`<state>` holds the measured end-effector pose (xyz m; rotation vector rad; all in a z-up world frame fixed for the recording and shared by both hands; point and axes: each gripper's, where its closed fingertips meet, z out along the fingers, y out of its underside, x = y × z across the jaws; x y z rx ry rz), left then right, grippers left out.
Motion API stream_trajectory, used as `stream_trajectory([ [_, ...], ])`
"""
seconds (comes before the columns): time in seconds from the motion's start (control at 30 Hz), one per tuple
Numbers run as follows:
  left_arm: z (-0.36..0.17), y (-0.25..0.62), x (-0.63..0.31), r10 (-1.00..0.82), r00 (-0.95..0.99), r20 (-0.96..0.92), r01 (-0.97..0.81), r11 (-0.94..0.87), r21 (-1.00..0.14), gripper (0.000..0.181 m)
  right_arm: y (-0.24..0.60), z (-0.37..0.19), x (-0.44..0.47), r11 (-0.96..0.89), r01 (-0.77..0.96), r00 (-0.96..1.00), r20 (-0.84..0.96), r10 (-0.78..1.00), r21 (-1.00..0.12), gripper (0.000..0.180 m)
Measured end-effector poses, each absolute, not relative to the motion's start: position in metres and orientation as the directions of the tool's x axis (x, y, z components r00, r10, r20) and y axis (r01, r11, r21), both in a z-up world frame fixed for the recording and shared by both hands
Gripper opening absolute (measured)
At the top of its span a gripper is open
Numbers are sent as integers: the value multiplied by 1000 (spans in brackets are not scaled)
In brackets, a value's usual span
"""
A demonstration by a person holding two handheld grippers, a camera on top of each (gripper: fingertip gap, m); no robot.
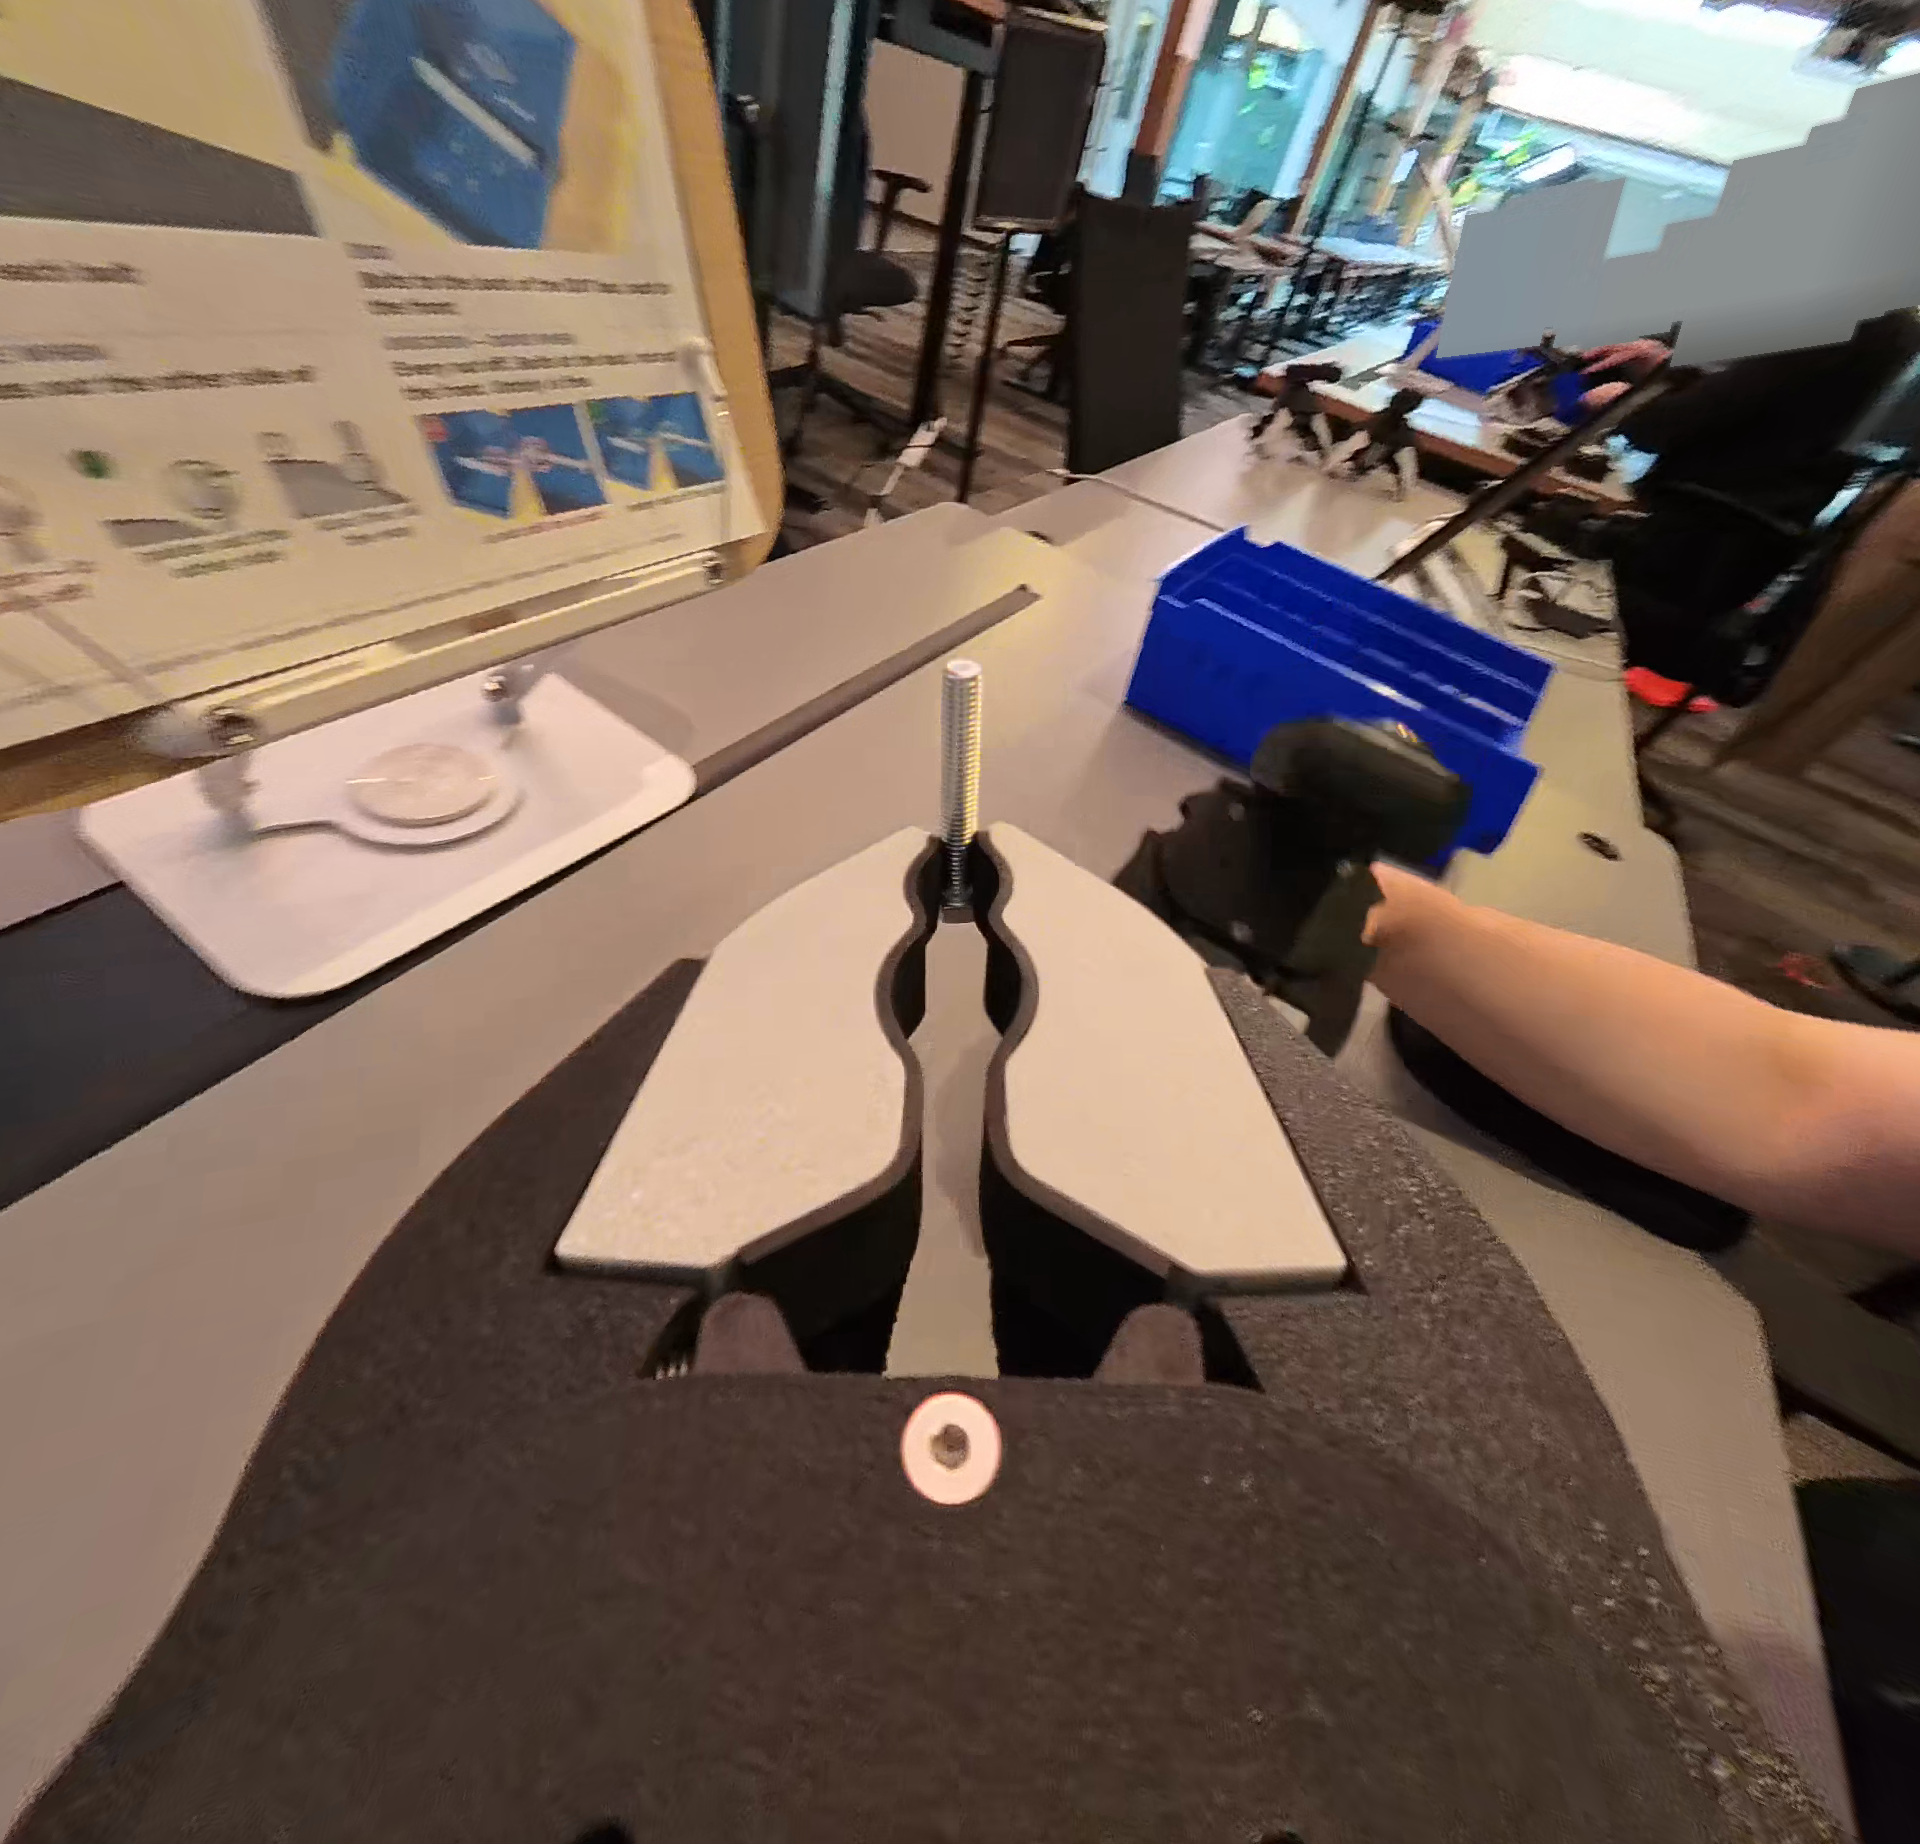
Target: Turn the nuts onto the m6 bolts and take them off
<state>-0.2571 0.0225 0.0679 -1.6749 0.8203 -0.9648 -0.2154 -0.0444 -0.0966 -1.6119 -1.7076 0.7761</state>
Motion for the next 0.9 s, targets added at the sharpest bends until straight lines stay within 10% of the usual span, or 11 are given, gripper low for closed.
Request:
stream_trajectory([
  [0.9,47,21,-257,-866,477,146,-227,-282,-932,5,-45,-157,-222,8,819,18,40,999,-574,9],
])
